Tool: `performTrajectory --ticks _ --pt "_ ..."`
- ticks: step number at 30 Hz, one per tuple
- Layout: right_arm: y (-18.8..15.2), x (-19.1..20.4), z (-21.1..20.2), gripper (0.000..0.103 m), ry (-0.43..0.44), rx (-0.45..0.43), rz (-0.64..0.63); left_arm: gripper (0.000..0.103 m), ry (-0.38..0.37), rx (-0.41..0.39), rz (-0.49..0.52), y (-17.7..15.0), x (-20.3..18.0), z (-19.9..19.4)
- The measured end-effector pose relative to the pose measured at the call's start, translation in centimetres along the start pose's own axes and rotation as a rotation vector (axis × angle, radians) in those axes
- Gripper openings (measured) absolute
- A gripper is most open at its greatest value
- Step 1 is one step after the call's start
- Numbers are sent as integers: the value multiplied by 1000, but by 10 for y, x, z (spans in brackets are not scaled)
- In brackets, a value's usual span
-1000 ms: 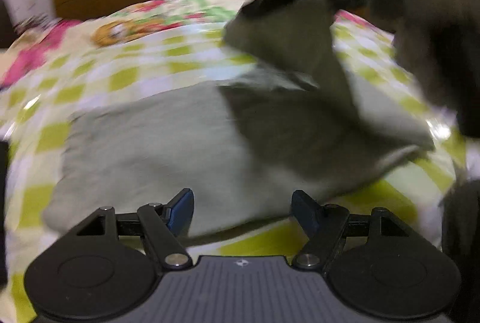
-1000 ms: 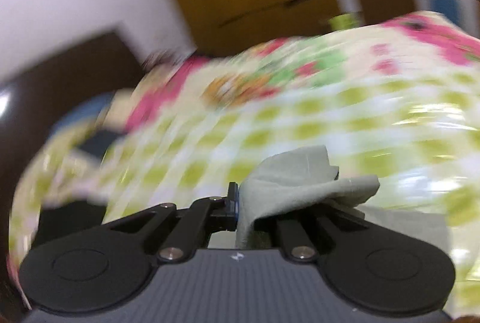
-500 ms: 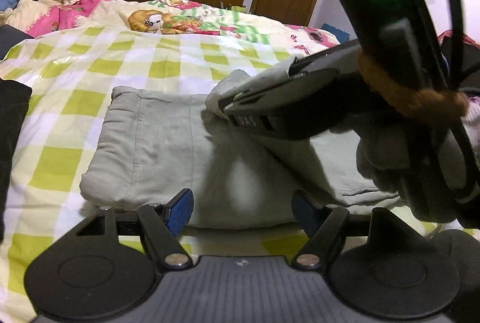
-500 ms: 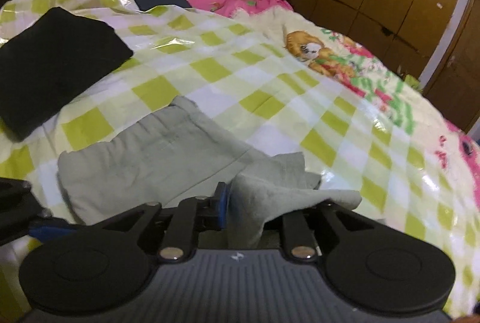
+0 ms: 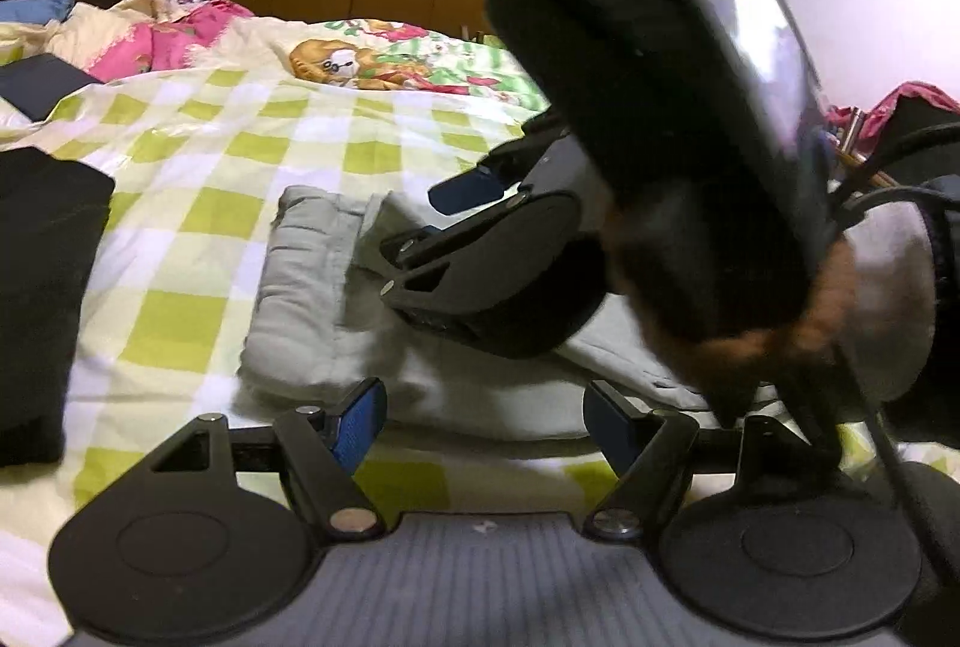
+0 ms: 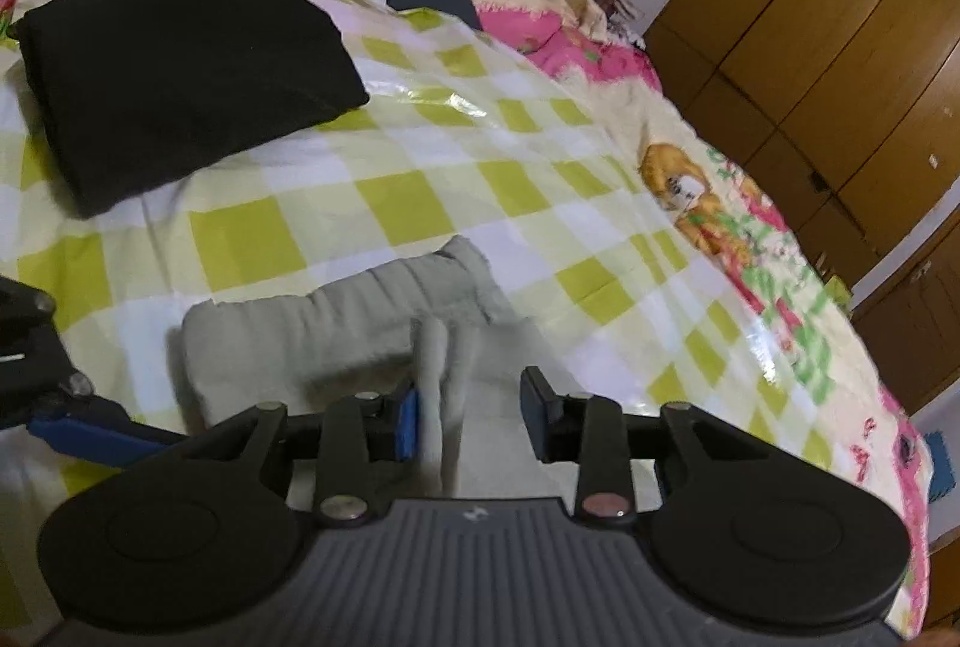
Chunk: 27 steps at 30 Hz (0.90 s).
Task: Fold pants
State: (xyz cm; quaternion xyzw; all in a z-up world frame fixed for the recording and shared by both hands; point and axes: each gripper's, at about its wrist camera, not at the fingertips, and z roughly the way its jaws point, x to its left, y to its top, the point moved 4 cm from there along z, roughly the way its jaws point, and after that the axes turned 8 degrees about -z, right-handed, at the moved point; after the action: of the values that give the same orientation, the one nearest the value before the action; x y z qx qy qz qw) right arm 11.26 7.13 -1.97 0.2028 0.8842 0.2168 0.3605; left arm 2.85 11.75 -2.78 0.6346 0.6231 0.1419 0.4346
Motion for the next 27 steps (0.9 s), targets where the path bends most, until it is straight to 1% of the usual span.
performTrajectory --ticks 3,8,9,10,11,13,15,17,20,22,23,25,27 --pt "-2 -1 9 32 -6 26 25 85 -5 -5 -15 2 3 1" --pt "-4 0 12 31 43 36 63 85 -8 -9 -13 1 3 1" --pt "-4 0 14 22 71 51 88 85 -8 -9 -13 1 3 1" --pt "-4 -1 16 2 110 67 126 85 -8 -11 -14 0 4 -1" --pt "-5 -3 19 3 152 85 179 86 -8 -12 -16 0 5 -2" --pt "-5 -7 20 3 191 82 255 86 -6 -15 -21 0 6 -3" --pt "-1 -13 15 3 202 60 323 86 -5 -20 -28 0 8 -6" --pt "5 -22 6 3 195 20 376 86 -6 -22 -38 0 11 -7" --pt "17 -25 -11 3 156 -58 356 86 -7 -20 -42 0 10 -7" --pt "24 -19 -17 3 138 -99 310 86 -3 -16 -34 -1 9 -8" --pt "27 -12 -16 3 144 -106 283 86 -1 -15 -27 -2 8 -8" --pt "27 0 -10 3 184 -93 246 86 4 -12 -13 -2 6 -10" --pt "23 15 1 4 227 -51 194 86 11 -4 -2 -2 4 -11"
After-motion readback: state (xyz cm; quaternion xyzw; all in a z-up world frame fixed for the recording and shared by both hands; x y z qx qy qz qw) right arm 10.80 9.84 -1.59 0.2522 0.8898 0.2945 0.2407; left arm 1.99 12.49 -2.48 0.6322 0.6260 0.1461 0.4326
